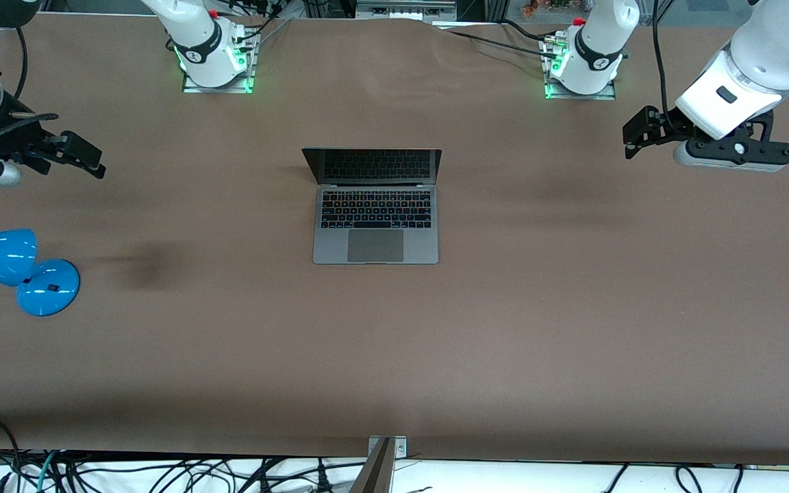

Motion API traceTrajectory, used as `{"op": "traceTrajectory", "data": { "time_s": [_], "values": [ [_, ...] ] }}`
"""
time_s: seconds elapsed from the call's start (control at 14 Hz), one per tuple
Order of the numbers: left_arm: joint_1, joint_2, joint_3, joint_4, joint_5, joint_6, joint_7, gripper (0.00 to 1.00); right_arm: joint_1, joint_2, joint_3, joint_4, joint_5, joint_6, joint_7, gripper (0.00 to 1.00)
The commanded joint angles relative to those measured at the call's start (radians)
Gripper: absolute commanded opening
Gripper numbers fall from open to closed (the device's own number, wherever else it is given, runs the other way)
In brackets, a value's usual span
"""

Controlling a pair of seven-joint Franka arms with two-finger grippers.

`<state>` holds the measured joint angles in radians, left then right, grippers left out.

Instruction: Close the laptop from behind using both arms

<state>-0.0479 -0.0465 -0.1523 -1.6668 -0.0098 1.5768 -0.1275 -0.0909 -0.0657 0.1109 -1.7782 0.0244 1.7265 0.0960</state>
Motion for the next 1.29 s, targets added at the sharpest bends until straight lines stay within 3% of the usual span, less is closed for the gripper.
{"op": "traceTrajectory", "data": {
  "time_s": [0.0, 0.93, 1.21],
  "values": [
    [0.010, 0.005, -0.007, 0.016, 0.005, -0.011, 0.016, 1.00, -0.009, -0.032, 0.009, -0.027, 0.014, 0.007, 0.002, 1.00],
    [-0.009, 0.030, -0.015, 0.019, -0.004, -0.008, 0.006, 1.00, -0.006, -0.029, 0.016, -0.027, 0.012, -0.019, -0.001, 1.00],
    [-0.035, 0.079, -0.016, 0.057, -0.039, -0.004, 0.005, 1.00, -0.004, -0.031, 0.061, -0.024, 0.012, -0.022, -0.006, 1.00]
  ]
}}
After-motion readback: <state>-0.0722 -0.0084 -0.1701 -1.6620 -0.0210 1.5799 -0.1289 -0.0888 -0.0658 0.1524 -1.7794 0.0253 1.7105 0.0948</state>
